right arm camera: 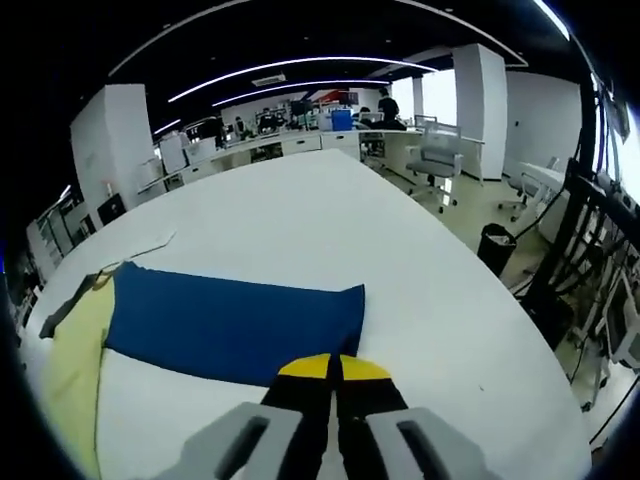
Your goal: Fold the garment on the visible template until the final outline fits inside the template.
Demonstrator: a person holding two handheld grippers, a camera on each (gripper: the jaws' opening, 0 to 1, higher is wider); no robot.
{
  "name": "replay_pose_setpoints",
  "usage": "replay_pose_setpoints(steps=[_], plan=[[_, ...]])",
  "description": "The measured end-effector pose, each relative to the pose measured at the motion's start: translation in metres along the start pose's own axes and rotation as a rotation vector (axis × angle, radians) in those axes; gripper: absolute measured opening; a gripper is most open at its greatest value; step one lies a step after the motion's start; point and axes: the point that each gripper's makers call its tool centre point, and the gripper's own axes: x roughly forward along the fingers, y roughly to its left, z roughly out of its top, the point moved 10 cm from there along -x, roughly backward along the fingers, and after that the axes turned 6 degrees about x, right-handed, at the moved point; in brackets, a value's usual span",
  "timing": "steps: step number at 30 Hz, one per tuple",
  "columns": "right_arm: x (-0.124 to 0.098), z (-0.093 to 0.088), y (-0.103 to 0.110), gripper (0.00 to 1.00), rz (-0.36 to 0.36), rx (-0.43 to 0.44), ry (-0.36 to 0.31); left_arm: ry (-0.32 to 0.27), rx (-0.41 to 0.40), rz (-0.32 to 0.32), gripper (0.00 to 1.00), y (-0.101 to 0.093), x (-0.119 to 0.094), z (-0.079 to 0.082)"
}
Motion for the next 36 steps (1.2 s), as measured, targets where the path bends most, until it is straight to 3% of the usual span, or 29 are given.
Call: replay_pose_setpoints(steps=[7, 10, 22, 25, 36], plan=[[-0.005, 0.015, 0.013, 0.00, 0.053, -0.026, -0.022, -0.012, 0.011, -0.015, 0.77, -0.002, 0.002, 0.003], [-0.005, 0.022, 0.024, 0.00, 0.084, -0.128, 0.000, -0.016, 0.021, -0.023, 0.77, -0.004, 0.002, 0.005], [0.005, 0.050, 0.089, 0.00, 0.268, -0.149, -0.051, -0.035, 0.056, -0.052, 0.74, -0.008, -0.001, 0.012], [0.011, 0.050, 0.109, 0.00, 0.318, -0.227, -0.033, -0.036, 0.061, -0.045, 0.74, -0.008, -0.002, 0.014], [0.023, 0.049, 0.187, 0.00, 0.475, -0.271, -0.021, -0.046, 0.087, -0.054, 0.74, -0.010, -0.003, 0.016]])
